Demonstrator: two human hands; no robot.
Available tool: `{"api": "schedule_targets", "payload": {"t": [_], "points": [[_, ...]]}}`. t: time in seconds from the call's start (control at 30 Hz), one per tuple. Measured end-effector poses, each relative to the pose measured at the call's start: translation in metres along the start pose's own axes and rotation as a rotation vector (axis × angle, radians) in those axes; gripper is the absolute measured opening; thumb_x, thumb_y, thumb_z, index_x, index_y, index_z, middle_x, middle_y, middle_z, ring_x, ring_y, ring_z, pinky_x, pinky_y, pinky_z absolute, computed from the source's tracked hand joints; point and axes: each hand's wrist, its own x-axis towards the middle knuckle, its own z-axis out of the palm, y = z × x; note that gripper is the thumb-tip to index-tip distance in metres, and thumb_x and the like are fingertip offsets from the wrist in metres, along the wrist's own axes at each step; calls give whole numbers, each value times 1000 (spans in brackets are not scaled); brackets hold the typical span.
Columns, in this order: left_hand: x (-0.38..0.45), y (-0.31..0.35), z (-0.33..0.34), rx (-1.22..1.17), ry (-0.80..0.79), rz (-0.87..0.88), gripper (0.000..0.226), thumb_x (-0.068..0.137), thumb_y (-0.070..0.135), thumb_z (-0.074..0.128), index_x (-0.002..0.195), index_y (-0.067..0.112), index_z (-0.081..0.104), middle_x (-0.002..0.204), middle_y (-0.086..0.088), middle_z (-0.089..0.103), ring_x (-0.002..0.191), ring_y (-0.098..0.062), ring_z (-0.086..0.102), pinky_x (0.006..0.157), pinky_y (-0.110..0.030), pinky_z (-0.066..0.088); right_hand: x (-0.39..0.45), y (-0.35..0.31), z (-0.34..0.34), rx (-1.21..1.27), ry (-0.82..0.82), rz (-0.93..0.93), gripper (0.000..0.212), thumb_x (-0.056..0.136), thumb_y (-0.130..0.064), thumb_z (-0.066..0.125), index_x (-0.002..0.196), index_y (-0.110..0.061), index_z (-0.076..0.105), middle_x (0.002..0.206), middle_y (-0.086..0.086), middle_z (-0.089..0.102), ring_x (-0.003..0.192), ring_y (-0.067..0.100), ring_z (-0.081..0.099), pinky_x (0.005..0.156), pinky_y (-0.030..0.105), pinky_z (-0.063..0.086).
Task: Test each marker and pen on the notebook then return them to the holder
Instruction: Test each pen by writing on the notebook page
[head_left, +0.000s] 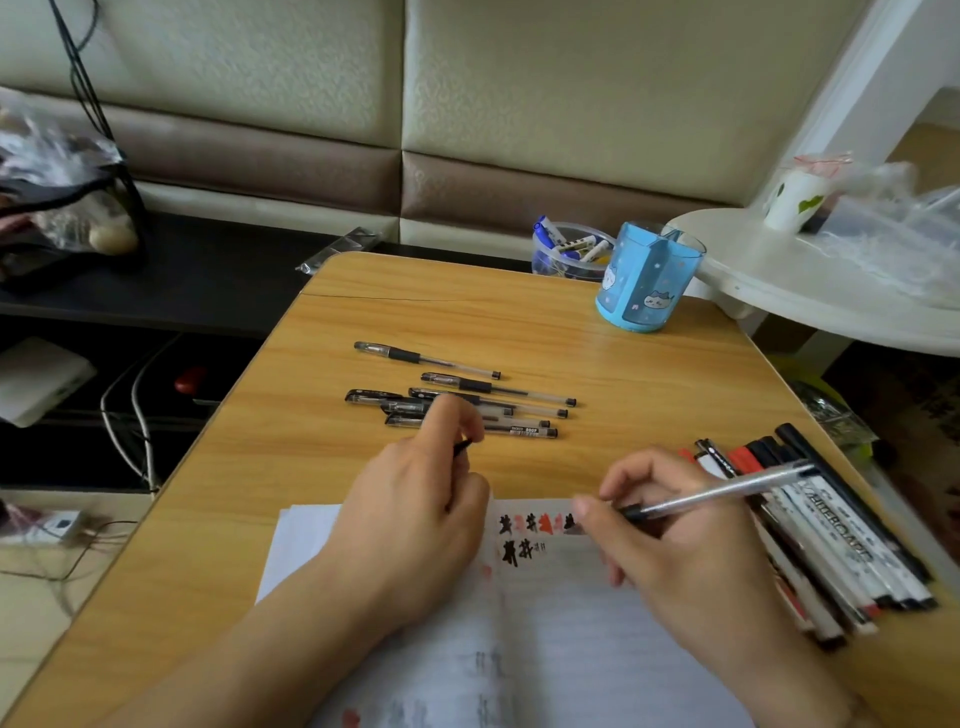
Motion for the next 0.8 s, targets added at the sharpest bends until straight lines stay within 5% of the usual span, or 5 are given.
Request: {"api": "schedule_targets", "payload": {"t": [0.17,0.4,0.5,0.67,0.8], "points": [[4,-3,1,44,27,93,37,83,-2,38,109,21,52,91,7,57,74,3,49,68,-5,35,4,13,11,-124,47,-60,41,79,-17,76,54,-8,45,43,10,47,36,17,38,37,28,33],[6,-4,0,18,-62,286,48,92,10,36,129,27,62,114,6,64,102,-17,60,79,-34,50,6,18,14,-176,38,-34,41,80,-13,75,53,-12,45,44,7,44,39,6,35,40,20,30],[6,-3,1,-25,-93,301,56,91,-2,42,138,26,54,111,3,62,102,-12,59,80,-31,52,7,18,15,-176,34,-42,42,78,-7,75,52,-10,42,43,-1,38,40,5,33,40,19,27],[3,0,3,-117,-78,195,52,90,-12,46,127,25,43,101,6,65,89,11,57,77,0,37,7,18,15,-157,22,-19,44,77,-3,76,50,-9,41,42,-5,36,40,4,31,41,17,26],[2,1,3,-198,-68,141,29,92,4,47,104,30,41,97,10,65,92,4,63,75,-16,50,7,16,14,-165,21,-28,43,78,-5,75,51,-9,41,43,-5,37,40,4,32,41,15,26]]}}
